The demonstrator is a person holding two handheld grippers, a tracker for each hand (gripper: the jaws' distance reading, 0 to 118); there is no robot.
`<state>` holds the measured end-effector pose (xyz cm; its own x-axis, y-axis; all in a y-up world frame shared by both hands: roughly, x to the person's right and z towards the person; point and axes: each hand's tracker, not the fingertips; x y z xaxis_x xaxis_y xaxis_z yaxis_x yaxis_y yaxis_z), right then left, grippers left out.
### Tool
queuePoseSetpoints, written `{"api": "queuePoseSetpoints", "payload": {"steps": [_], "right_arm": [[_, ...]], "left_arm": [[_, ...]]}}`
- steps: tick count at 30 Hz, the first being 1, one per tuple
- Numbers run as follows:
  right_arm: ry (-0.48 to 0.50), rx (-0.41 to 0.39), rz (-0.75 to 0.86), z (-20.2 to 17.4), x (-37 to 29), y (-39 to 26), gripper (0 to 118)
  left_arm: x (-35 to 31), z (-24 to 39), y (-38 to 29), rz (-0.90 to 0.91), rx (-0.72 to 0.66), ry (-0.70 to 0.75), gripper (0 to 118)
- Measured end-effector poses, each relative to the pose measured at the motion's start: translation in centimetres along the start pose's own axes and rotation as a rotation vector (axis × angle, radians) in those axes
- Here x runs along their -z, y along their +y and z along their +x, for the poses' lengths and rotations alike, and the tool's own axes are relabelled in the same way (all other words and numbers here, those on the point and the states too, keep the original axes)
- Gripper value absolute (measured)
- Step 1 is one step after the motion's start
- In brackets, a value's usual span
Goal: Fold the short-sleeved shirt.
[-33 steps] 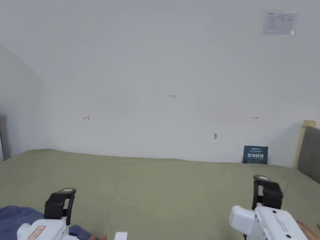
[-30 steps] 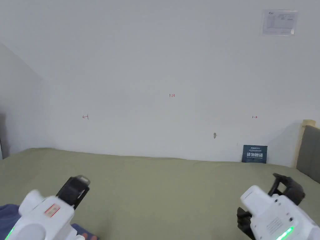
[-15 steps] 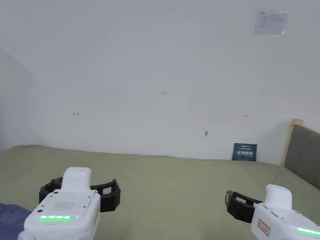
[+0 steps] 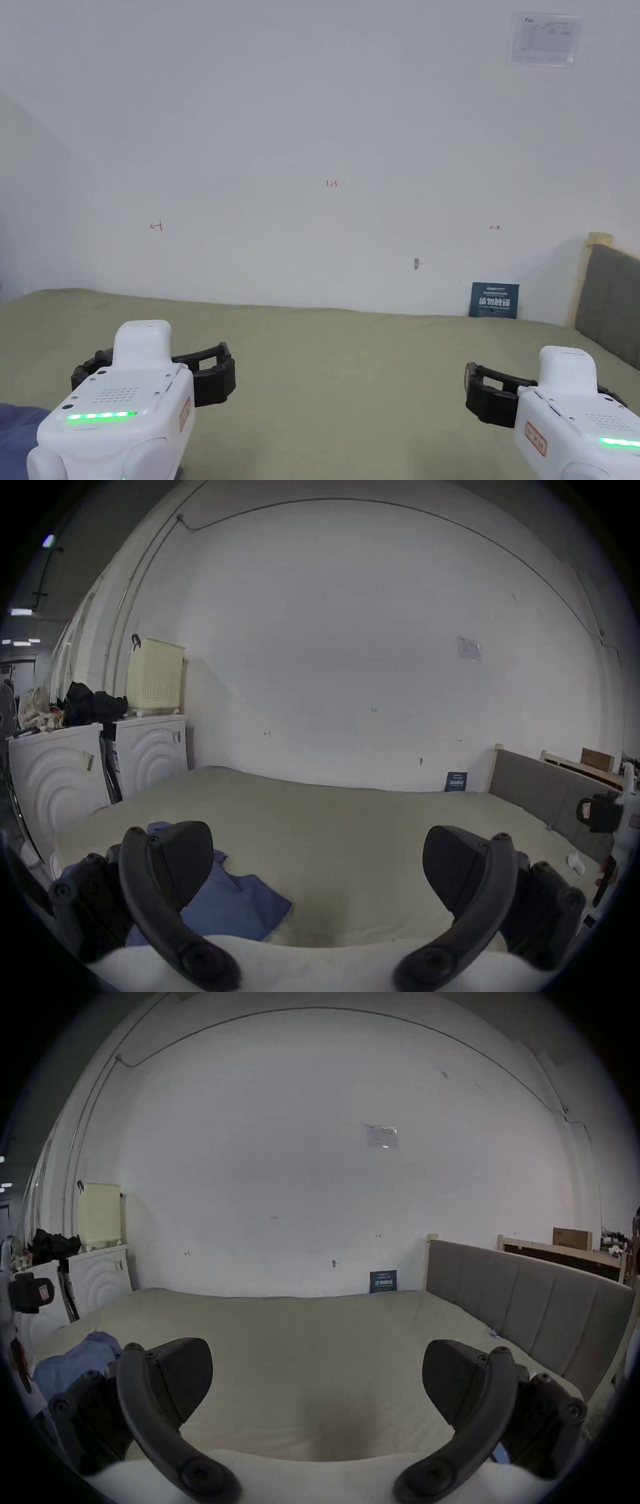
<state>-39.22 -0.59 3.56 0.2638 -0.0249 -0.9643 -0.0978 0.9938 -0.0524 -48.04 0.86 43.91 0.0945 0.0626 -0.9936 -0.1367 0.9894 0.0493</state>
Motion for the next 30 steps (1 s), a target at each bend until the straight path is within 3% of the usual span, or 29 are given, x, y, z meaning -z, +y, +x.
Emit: {"api": "queuePoseSetpoints", "payload": {"steps": [4, 5, 6, 7, 9, 10, 12, 17, 21, 30], "right_arm": [[0.010, -0.030, -0.016, -0.2, -0.9, 0.8, 107], [0.024, -0.033, -0.010, -0.1, -1.1, 0.8, 95], [0.021, -0.043, 0.001, -0.2, -1.4, 0.9, 57], [-0.007, -0.069, 0.003, -0.4, -1.4, 0.9, 0], [-0.009, -0.078, 0.016, -0.8, -2.0, 1.9, 0], [0.036, -0.061, 0.008, -0.6, -1.9, 1.5, 0], [0.040, -0.063, -0.003, -1.1, -2.0, 1.8, 0], [0.154, -0.074, 0.003, -4.1, -1.3, 2.6, 0], [0.329, -0.078, 0.002, -9.7, -0.8, 3.2, 0], [0.701, -0.086, -0.085, -24.0, 0.0, -0.8, 0]], "left_arm": [[-0.1, 0.1, -0.2, -0.010, 0.020, 0.024, 118], [-0.2, -0.1, -0.3, -0.014, 0.009, 0.007, 118], [-0.3, 0.0, -0.4, -0.019, 0.009, 0.014, 117], [-0.6, 0.0, -0.8, 0.011, 0.010, 0.027, 98], [-0.8, 0.1, -1.0, 0.035, 0.021, 0.079, 0], [-0.8, -0.5, -1.5, 0.044, -0.013, 0.123, 0], [-1.1, -1.5, -1.0, 0.013, -0.068, 0.059, 0], [-4.1, -4.5, 0.9, 0.044, -0.040, 0.169, 0], [-6.6, -9.4, 1.0, 0.037, 0.002, 0.276, 0], [-16.0, -18.0, -1.9, -0.017, -0.095, 0.478, 0]]}}
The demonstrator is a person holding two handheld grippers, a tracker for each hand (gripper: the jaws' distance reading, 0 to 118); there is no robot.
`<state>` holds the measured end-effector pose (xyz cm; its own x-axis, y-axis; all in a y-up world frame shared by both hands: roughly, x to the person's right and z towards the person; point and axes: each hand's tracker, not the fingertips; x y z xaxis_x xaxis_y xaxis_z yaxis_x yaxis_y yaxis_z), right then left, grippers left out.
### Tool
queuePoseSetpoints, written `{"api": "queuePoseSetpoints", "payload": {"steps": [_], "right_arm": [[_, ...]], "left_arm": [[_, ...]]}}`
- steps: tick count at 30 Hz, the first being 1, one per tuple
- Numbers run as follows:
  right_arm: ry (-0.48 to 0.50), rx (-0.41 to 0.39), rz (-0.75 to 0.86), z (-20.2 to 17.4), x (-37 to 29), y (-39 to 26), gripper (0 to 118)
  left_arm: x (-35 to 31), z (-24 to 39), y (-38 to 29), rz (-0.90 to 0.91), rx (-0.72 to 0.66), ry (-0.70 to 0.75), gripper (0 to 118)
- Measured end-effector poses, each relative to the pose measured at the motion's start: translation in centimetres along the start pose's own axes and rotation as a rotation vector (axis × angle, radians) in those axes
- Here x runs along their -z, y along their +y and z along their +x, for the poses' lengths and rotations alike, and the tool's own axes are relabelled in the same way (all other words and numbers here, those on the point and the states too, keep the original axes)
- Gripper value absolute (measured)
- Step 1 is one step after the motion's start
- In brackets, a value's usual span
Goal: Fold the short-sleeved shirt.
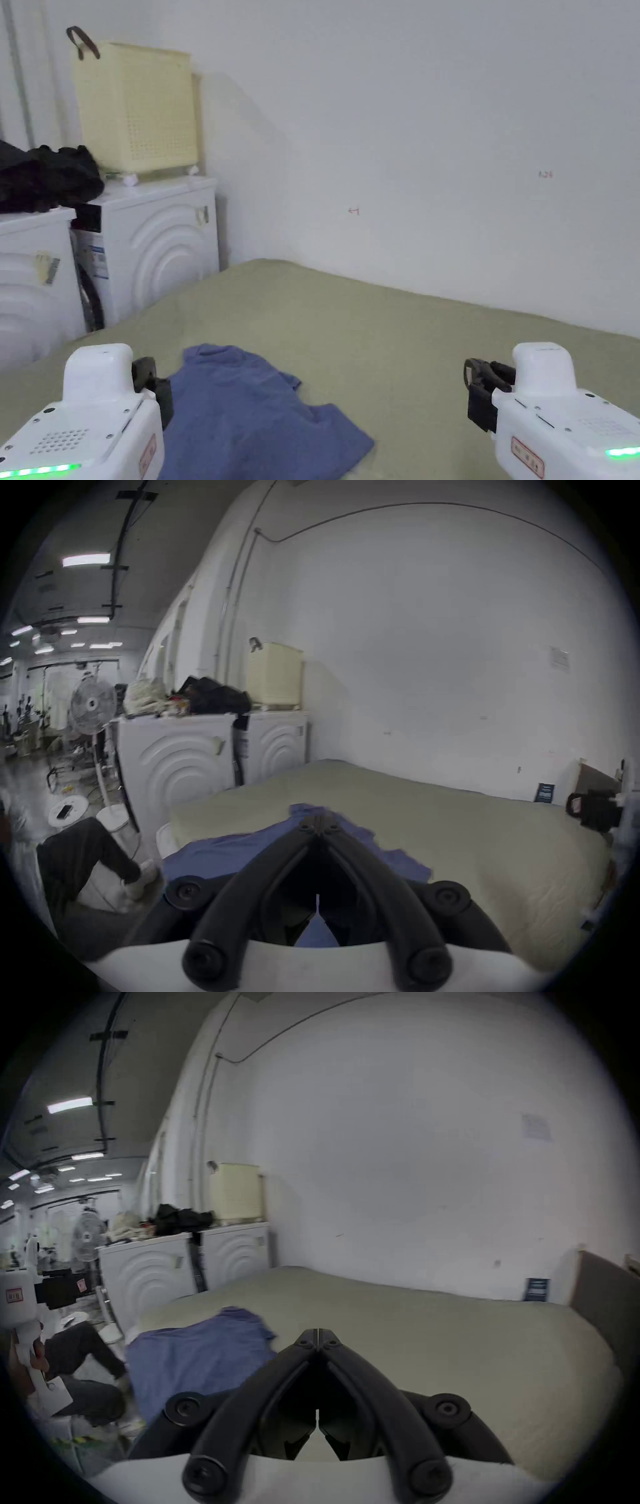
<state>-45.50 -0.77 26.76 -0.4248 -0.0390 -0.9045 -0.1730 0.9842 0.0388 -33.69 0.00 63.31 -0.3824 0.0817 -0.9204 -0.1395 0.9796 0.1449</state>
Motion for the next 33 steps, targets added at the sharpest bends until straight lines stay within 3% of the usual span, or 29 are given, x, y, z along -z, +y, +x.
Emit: {"api": "queuePoseSetpoints", "payload": {"steps": [3, 7, 12, 15, 16, 18, 20, 21, 23, 26, 28, 31, 33], "right_arm": [[0.082, -0.024, -0.040, -2.8, 1.8, -1.8, 0], [0.123, -0.023, -0.103, -3.6, 3.7, -3.4, 0], [0.105, -0.014, -0.118, -1.7, 3.8, -3.8, 0], [0.059, -0.006, -0.137, 0.5, 3.1, -3.8, 0], [0.040, -0.007, -0.142, 1.6, 3.2, -4.0, 0], [0.016, -0.019, -0.143, 3.3, 2.5, -4.3, 0], [0.005, -0.023, -0.150, 4.6, 1.7, -4.5, 0], [-0.007, -0.020, -0.164, 5.5, 1.4, -4.8, 0], [-0.043, 0.002, -0.201, 6.9, 0.6, -5.6, 0], [-0.088, 0.011, -0.233, 8.7, -0.8, -7.1, 0], [-0.121, 0.022, -0.260, 9.6, -1.6, -8.3, 0], [-0.137, 0.050, -0.282, 10.6, -2.8, -10.3, 0], [-0.140, 0.076, -0.321, 11.1, -3.0, -11.7, 0]], "left_arm": [[-0.3, -2.4, -1.5, -0.043, -0.021, 0.001, 0], [0.4, -3.5, -2.8, -0.080, -0.011, 0.028, 0], [4.3, -3.3, -3.1, -0.161, -0.006, -0.020, 0], [8.2, -2.2, -2.2, -0.226, 0.010, -0.137, 1], [9.5, -2.0, -1.7, -0.257, 0.009, -0.183, 7], [12.8, -0.7, -0.4, -0.338, 0.040, -0.263, 31], [16.4, 0.8, 0.6, -0.390, 0.115, -0.324, 87], [18.7, 1.7, 1.0, -0.450, 0.152, -0.367, 108], [22.9, 3.9, 1.1, -0.572, 0.218, -0.425, 115], [29.0, 6.5, -0.7, -0.725, 0.157, -0.542, 115], [32.6, 8.3, -2.9, -0.844, 0.165, -0.551, 115], [35.4, 10.8, -6.4, -0.917, 0.315, -0.502, 115], [36.5, 11.7, -8.4, -0.995, 0.291, -0.528, 115]]}}
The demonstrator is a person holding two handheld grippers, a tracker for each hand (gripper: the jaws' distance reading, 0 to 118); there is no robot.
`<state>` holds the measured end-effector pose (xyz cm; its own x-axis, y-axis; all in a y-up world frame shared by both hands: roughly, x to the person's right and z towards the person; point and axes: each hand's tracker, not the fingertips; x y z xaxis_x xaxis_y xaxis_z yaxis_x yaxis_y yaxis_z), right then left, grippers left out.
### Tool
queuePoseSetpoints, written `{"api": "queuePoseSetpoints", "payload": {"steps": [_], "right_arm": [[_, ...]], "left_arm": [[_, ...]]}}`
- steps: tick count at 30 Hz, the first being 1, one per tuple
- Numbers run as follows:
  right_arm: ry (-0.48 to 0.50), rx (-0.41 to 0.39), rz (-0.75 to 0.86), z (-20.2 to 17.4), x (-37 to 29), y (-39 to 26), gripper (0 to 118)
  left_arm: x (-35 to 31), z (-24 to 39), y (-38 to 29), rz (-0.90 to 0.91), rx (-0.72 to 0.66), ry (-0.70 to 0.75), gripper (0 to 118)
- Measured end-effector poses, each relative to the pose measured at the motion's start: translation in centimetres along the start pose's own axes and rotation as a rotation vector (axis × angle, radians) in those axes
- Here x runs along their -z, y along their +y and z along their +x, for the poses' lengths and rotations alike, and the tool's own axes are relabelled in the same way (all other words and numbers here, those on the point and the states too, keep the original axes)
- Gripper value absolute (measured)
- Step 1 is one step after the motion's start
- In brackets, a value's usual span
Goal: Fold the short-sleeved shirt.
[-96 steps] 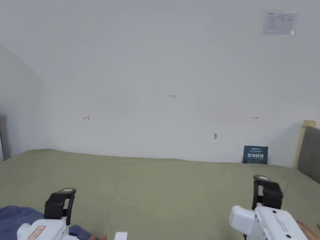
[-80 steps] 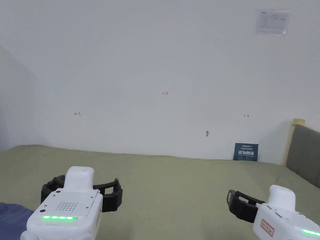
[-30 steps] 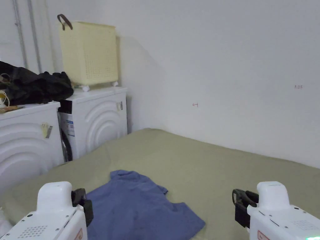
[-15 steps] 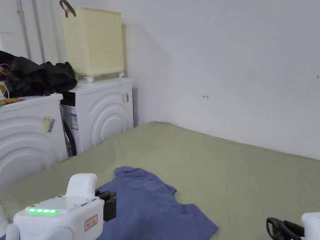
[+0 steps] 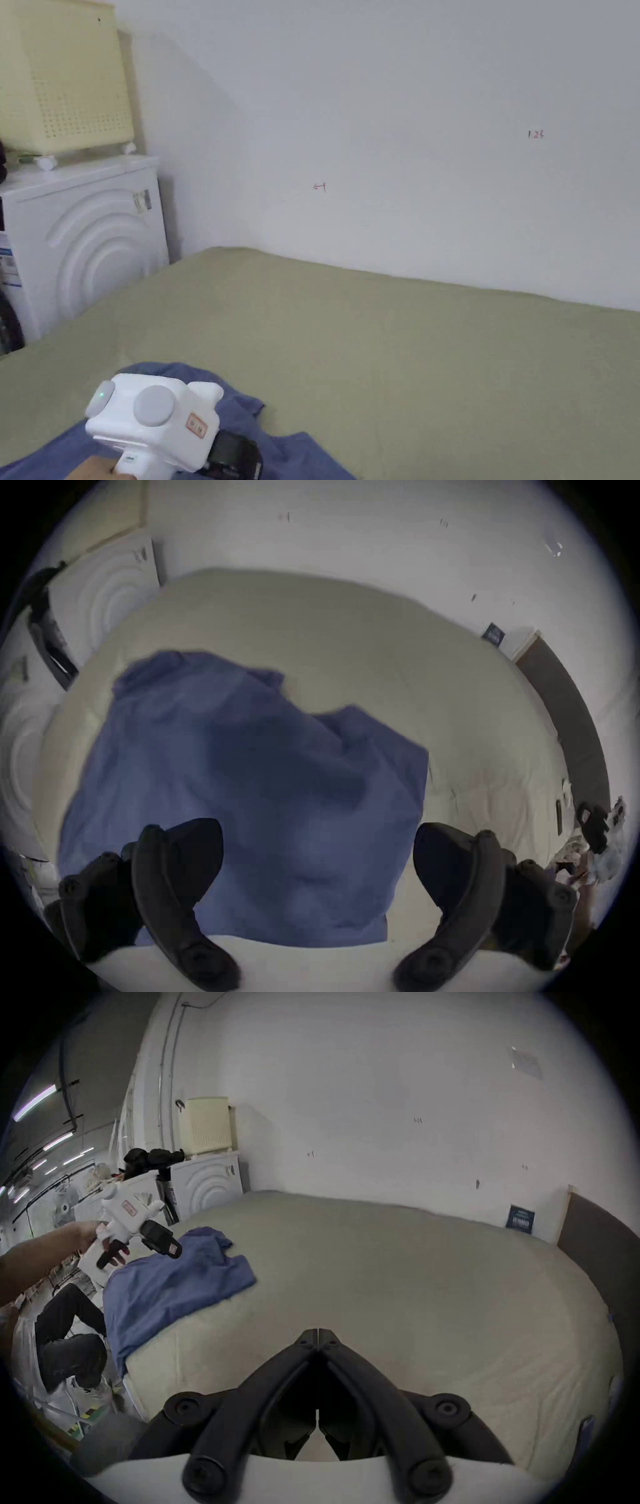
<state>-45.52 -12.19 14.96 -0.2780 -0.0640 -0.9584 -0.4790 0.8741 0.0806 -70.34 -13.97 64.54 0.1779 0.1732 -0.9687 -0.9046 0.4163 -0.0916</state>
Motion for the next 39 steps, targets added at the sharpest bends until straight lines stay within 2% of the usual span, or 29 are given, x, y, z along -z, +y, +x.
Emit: {"api": "queuePoseSetpoints", "payload": {"steps": [2, 6, 9, 11, 12, 14, 15, 16, 18, 21, 24, 28, 33, 39], "right_arm": [[-0.017, 0.003, -0.042, 0.1, 0.2, -1.0, 0], [0.011, 0.024, -0.058, -0.5, 0.9, -2.6, 0], [0.028, 0.046, -0.082, -0.9, 1.2, -3.5, 0], [0.035, 0.032, -0.094, -1.5, 1.1, -3.9, 0], [0.038, 0.016, -0.097, -1.7, 1.0, -4.1, 0], [0.045, 0.000, -0.097, -2.1, 0.7, -4.3, 0], [0.047, -0.003, -0.098, -2.3, 0.6, -4.3, 0], [0.051, -0.003, -0.098, -2.4, 0.5, -4.3, 0], [0.058, 0.014, -0.089, -2.6, 0.0, -4.1, 0], [0.064, 0.051, -0.055, -2.6, -1.1, -3.4, 0], [0.045, 0.050, -0.016, -2.3, -2.5, -2.5, 0], [0.014, 0.057, 0.031, -1.2, -4.5, -1.5, 0], [-0.090, 0.052, 0.068, 0.7, -6.6, -1.1, 0], [-0.198, 0.093, 0.088, 3.2, -10.0, -1.7, 0]], "left_arm": [[1.8, 0.6, -0.4, -0.084, -0.016, -0.066, 115], [5.2, 0.9, -0.4, -0.140, -0.014, 0.069, 114], [5.9, -0.4, -1.1, -0.103, -0.092, 0.047, 112], [6.0, -1.0, -2.0, -0.088, -0.160, 0.029, 101], [5.6, -0.9, -2.3, -0.041, -0.147, 0.069, 87], [4.9, -1.5, -2.3, -0.037, -0.088, 0.186, 20], [4.3, -1.9, -2.5, -0.012, -0.081, 0.150, 3], [3.5, -2.5, -2.6, 0.032, -0.141, 0.035, 3], [1.8, -3.1, -2.5, 0.093, -0.207, -0.061, 3], [-0.4, -2.4, -1.3, 0.122, -0.157, -0.038, 3], [-2.9, -1.2, 0.0, 0.170, -0.092, -0.002, 3], [-6.6, 2.7, 1.2, 0.251, -0.074, -0.104, 3], [-9.0, 9.4, 3.3, 0.279, 0.049, -0.183, 3], [-9.5, 19.7, 6.2, 0.289, 0.204, -0.292, 3]]}}
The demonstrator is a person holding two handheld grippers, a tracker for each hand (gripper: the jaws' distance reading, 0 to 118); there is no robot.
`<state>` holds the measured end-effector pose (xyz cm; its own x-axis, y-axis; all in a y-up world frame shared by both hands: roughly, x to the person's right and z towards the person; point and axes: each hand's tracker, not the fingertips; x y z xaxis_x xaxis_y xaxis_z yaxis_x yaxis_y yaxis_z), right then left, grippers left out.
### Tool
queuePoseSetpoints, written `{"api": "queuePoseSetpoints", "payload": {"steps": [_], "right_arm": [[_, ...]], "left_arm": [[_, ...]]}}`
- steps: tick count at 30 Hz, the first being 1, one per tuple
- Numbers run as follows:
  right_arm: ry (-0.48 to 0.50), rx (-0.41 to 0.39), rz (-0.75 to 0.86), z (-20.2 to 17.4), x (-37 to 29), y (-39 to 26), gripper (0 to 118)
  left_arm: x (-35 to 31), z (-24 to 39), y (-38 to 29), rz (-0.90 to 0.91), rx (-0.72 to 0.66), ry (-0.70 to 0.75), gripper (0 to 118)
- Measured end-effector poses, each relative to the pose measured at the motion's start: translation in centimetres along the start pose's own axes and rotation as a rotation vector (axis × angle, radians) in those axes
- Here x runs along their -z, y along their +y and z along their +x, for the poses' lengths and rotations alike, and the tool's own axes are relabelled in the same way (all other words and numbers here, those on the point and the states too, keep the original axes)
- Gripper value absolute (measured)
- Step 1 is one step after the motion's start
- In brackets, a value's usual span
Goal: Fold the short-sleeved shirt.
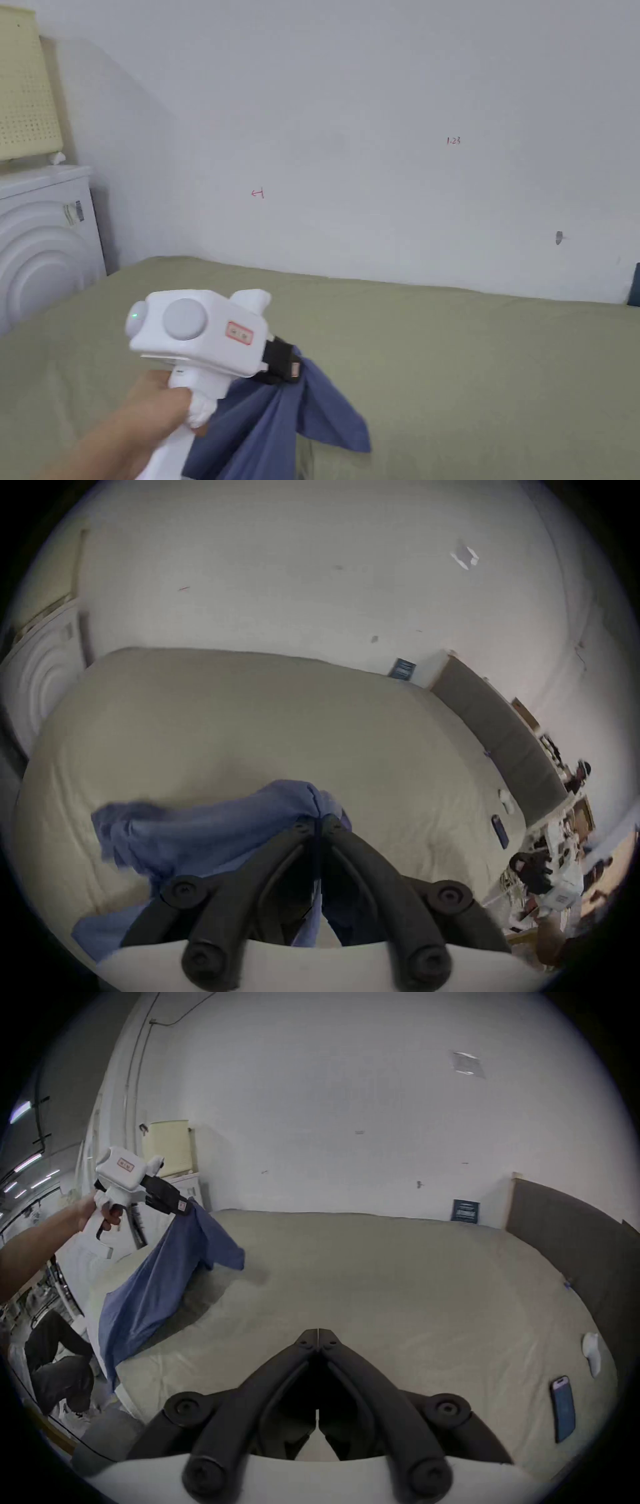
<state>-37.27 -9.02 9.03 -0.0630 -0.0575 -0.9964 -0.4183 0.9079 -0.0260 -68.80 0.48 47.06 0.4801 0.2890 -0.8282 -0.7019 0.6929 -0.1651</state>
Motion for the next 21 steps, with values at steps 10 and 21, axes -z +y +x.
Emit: {"api": "queuePoseSetpoints", "payload": {"steps": [10, 21], "right_arm": [[-0.198, 0.088, -0.001, 6.1, -6.1, -1.7, 0], [-0.407, 0.144, 0.001, 11.4, -13.2, -2.8, 0]], "left_arm": [[10.8, 16.9, 3.7, -0.064, 0.218, -0.243, 3], [22.8, 32.3, -3.3, -0.241, 0.345, -0.392, 8]]}}
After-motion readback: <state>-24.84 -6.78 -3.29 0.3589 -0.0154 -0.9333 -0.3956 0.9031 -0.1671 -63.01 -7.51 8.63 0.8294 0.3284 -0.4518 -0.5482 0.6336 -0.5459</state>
